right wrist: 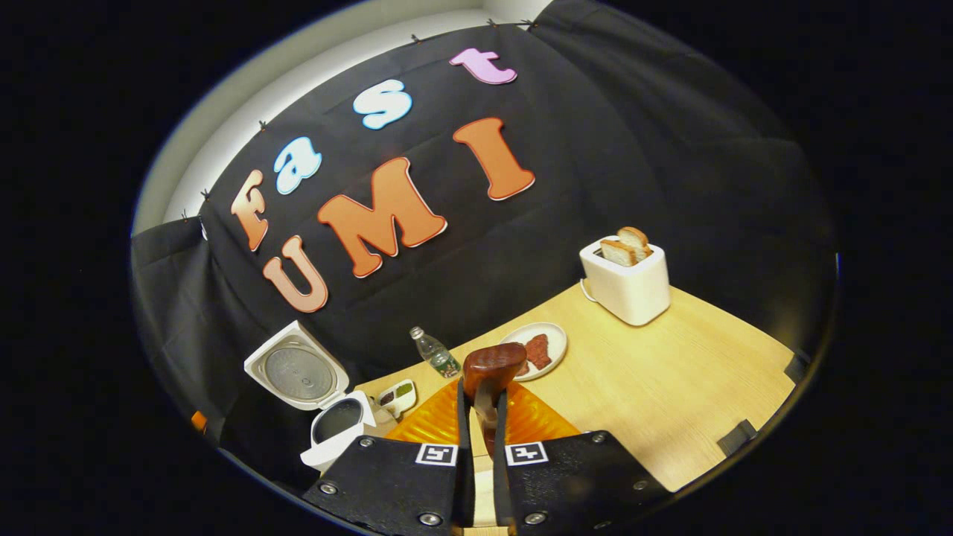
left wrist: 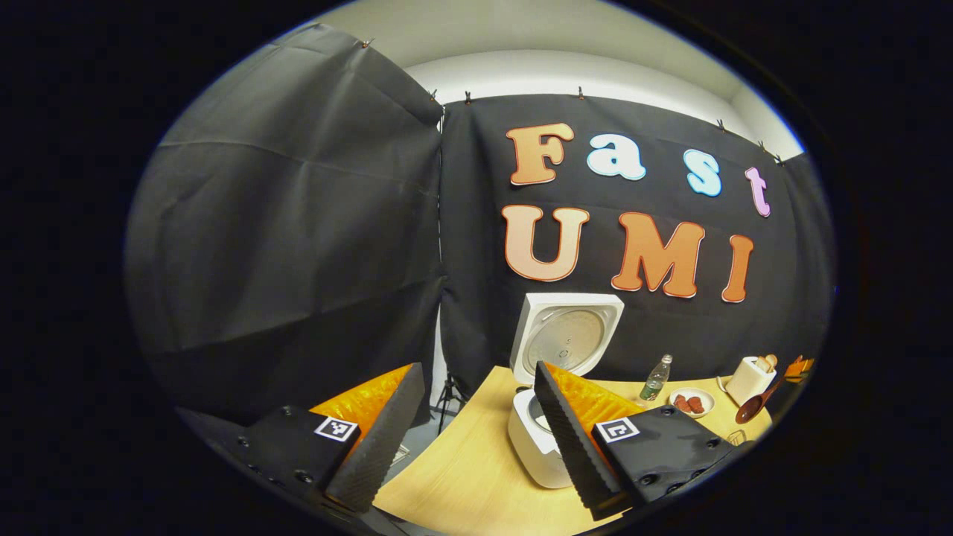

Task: Close the left gripper, press the button to open the rice cooker; take a wooden spoon from the chopstick holder with the right hand, scoop a spoonful of rice and pour it into the rice cooker, then put the wooden spoon back into the chopstick holder.

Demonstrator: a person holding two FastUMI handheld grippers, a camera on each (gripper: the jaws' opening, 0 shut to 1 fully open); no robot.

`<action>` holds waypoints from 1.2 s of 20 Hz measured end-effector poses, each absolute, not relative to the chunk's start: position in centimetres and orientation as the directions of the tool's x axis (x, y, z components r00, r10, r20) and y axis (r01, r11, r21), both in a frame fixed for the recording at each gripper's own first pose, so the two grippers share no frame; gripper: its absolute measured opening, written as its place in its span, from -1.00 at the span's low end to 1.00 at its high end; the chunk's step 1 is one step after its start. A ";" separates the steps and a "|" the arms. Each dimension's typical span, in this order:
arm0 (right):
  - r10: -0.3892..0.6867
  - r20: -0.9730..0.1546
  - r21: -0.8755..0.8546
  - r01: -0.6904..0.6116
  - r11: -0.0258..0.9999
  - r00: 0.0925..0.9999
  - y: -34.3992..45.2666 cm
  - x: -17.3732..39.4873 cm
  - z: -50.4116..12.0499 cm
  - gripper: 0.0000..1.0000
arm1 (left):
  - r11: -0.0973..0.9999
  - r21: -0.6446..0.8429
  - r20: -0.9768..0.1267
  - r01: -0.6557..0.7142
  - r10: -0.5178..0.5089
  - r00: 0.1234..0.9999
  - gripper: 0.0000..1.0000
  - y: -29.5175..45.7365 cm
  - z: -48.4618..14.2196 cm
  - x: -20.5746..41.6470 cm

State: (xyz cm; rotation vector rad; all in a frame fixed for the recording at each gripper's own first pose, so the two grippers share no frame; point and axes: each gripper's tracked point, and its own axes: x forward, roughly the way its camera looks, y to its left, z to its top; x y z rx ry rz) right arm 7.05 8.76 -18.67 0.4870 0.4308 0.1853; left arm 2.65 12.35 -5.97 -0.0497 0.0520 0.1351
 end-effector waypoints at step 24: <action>0.213 -0.523 0.465 0.067 0.883 0.825 4.6 5.5 -32.3 -0.60 | 0.997 -0.034 -0.081 -0.073 0.070 0.994 1.00 7.3 -5.2 5.7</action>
